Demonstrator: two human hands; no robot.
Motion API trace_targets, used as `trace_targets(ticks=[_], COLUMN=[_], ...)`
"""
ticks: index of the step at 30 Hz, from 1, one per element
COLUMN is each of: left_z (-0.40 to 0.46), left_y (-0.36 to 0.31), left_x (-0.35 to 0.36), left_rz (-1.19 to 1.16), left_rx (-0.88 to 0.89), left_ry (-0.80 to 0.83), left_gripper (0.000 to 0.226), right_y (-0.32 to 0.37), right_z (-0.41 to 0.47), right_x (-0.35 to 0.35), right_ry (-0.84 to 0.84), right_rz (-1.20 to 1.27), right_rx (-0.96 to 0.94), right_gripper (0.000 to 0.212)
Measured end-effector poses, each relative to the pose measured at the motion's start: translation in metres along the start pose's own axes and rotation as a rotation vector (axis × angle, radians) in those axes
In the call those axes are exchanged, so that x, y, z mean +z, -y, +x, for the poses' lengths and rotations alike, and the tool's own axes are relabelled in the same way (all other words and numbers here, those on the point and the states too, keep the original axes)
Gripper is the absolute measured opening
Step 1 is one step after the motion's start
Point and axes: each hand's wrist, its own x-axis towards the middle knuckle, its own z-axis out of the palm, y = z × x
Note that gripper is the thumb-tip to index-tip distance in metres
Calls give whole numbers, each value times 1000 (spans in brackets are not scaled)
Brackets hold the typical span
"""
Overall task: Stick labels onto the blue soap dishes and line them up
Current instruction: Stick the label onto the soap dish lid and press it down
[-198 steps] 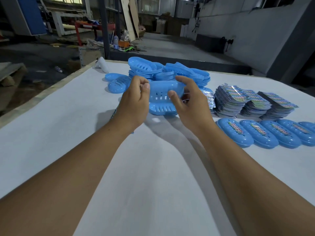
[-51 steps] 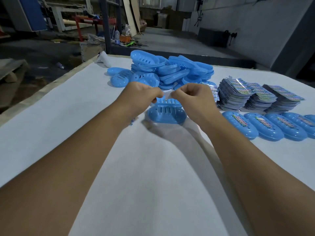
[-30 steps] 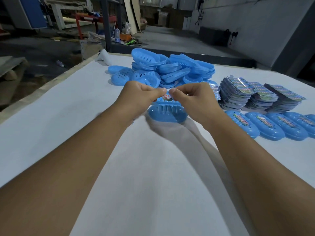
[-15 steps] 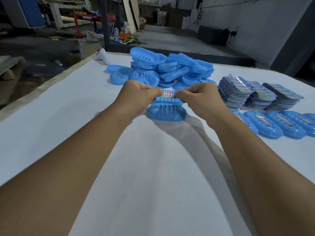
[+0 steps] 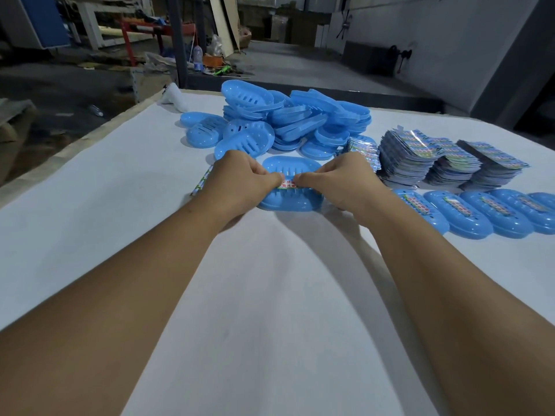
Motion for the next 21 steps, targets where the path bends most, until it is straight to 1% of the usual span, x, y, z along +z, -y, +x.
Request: trace_targets(ticks=[3, 8, 14, 21], left_z=[1, 1, 3, 3], left_y=[0, -1, -1, -2], left_x=[1, 2, 2, 5], left_rz=[12, 18, 76, 148], left_rx=[2, -2, 1, 21], left_ry=[2, 32, 10, -17], left_gripper=[27, 15, 28, 29], right_y=[0, 1, 1, 0], right_z=[1, 2, 3, 4], right_x=[2, 4, 5, 6], right_ry=[7, -5, -17, -25], right_rz=[-13, -23, -47, -79], right_rx=[0, 13, 3, -17], right_gripper=[38, 35, 28, 30])
